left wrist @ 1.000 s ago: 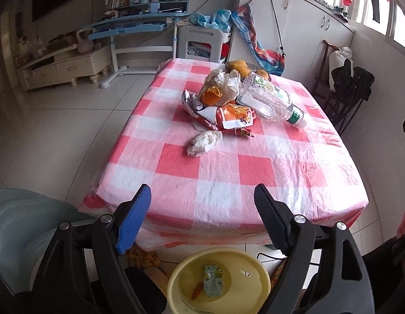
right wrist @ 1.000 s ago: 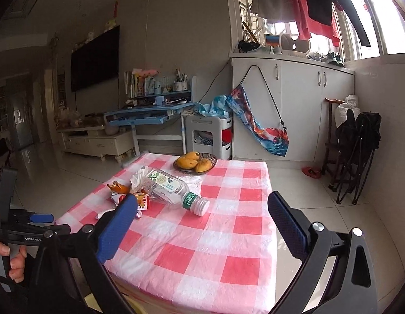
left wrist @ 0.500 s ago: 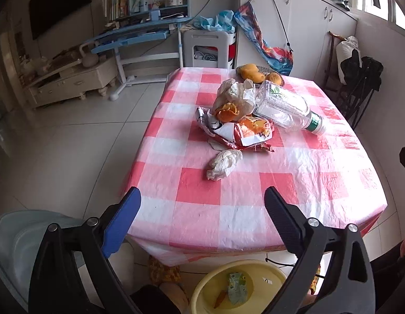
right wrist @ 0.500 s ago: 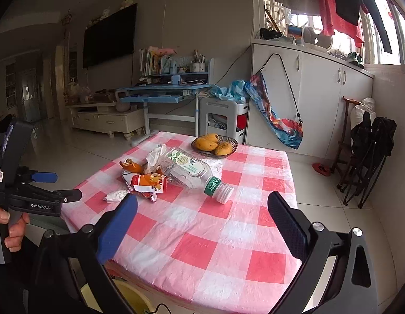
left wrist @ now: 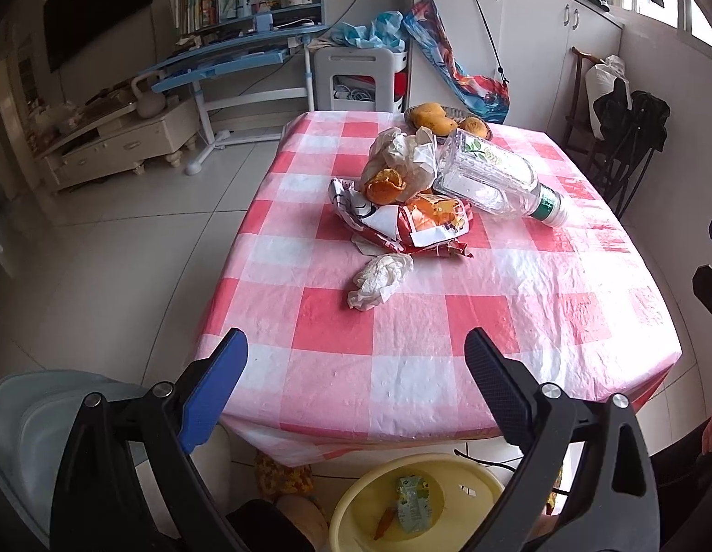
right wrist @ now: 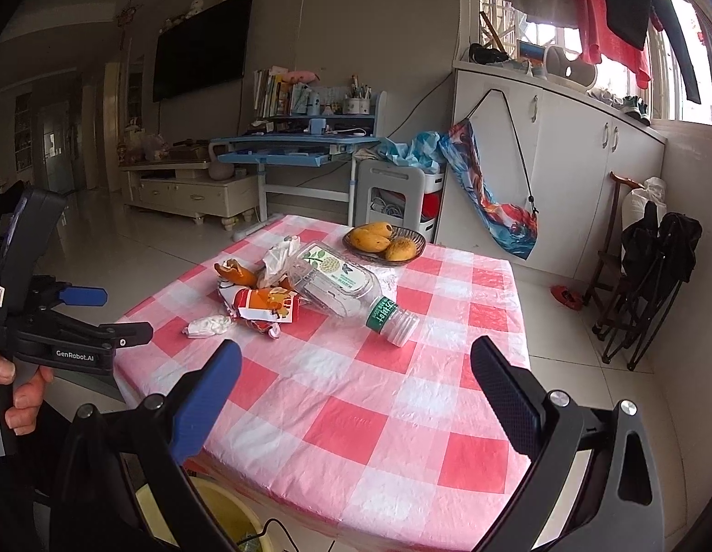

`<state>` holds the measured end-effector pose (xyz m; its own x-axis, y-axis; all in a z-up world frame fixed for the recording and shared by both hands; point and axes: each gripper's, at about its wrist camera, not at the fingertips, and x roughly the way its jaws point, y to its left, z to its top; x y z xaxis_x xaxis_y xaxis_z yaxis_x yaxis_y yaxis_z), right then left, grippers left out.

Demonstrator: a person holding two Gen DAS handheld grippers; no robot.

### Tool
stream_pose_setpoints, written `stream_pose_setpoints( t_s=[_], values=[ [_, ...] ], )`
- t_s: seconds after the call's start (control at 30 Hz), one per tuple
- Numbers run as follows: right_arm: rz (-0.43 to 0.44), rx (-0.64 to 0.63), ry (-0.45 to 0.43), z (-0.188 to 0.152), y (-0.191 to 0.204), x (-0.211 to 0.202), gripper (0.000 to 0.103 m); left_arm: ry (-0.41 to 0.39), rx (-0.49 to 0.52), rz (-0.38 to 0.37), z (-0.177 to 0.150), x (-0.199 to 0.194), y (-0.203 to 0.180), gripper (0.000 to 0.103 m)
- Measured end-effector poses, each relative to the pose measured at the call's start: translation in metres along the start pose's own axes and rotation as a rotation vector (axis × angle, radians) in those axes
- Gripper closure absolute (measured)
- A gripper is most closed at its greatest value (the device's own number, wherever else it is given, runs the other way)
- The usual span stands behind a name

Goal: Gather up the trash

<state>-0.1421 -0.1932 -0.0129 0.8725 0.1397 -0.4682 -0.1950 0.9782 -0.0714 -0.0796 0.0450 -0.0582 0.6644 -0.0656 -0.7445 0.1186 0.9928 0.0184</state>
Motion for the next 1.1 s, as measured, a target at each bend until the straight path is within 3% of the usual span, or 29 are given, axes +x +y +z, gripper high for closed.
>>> stream_pose_setpoints(
  t_s=[1.1],
  values=[
    [0.031,-0.180,0.049,-0.010,0.033,0.006,0.008,0.030,-0.064,0.015,0.000,0.013,0.012,0.011]
  ],
)
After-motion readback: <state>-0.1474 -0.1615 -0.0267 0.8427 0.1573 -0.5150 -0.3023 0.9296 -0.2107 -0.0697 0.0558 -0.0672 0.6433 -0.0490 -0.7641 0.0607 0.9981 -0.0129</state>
